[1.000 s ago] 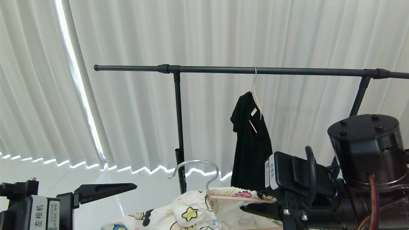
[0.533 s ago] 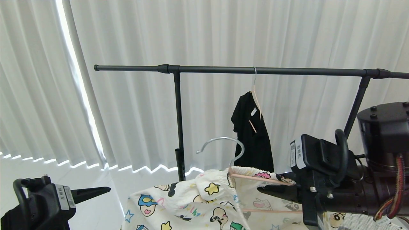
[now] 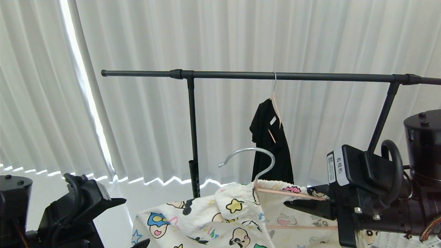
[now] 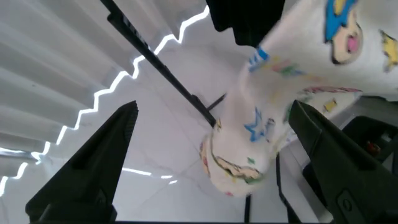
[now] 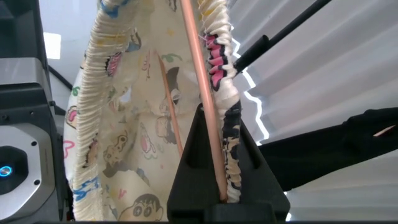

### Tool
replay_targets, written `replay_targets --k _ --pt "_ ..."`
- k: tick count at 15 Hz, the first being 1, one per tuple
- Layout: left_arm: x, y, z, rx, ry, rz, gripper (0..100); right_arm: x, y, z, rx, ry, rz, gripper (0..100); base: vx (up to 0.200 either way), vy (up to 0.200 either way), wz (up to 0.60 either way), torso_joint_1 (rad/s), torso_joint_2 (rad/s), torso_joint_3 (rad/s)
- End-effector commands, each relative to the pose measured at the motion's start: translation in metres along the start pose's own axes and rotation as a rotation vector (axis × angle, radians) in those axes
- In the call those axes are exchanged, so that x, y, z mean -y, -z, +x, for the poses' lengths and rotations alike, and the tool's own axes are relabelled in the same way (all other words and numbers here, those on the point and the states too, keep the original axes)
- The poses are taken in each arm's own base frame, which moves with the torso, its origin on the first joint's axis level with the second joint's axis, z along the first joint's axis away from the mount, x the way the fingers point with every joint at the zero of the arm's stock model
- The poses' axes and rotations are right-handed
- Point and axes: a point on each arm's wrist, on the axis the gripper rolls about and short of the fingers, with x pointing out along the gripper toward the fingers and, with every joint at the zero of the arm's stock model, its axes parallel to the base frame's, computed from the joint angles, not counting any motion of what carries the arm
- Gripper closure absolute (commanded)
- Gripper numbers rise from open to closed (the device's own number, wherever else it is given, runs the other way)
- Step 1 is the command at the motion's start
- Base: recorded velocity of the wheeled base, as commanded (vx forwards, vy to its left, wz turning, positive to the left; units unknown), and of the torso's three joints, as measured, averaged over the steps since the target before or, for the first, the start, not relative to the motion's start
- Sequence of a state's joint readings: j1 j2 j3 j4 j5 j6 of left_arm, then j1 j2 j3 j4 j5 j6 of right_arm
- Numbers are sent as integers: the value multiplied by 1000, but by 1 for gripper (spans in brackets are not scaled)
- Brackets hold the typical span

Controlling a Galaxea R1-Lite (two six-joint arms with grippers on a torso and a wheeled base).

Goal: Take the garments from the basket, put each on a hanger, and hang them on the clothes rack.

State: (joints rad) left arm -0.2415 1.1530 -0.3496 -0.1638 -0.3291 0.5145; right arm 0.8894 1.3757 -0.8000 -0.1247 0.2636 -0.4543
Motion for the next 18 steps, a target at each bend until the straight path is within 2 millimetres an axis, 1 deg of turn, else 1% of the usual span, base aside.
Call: replay_targets --k 1,6,11,15,18 --pt "-2 2 8 -34 18 -14 100 -1 1 -3 3 1 -1 100 0 0 0 0 0 0" --pt "-6 5 13 -66 14 -34 100 -1 1 -3 3 9 5 100 0 0 0 0 0 0" --pt "-28 22 11 -141 -98 -156 100 10 4 -9 1 62 27 100 0 0 0 0 0 0" --pt "-29 30 12 -188 -128 -187 100 16 3 -10 33 101 27 100 0 0 0 0 0 0" --pt "-29 31 13 -202 -140 -186 100 19 3 -11 39 114 48 100 0 0 0 0 0 0"
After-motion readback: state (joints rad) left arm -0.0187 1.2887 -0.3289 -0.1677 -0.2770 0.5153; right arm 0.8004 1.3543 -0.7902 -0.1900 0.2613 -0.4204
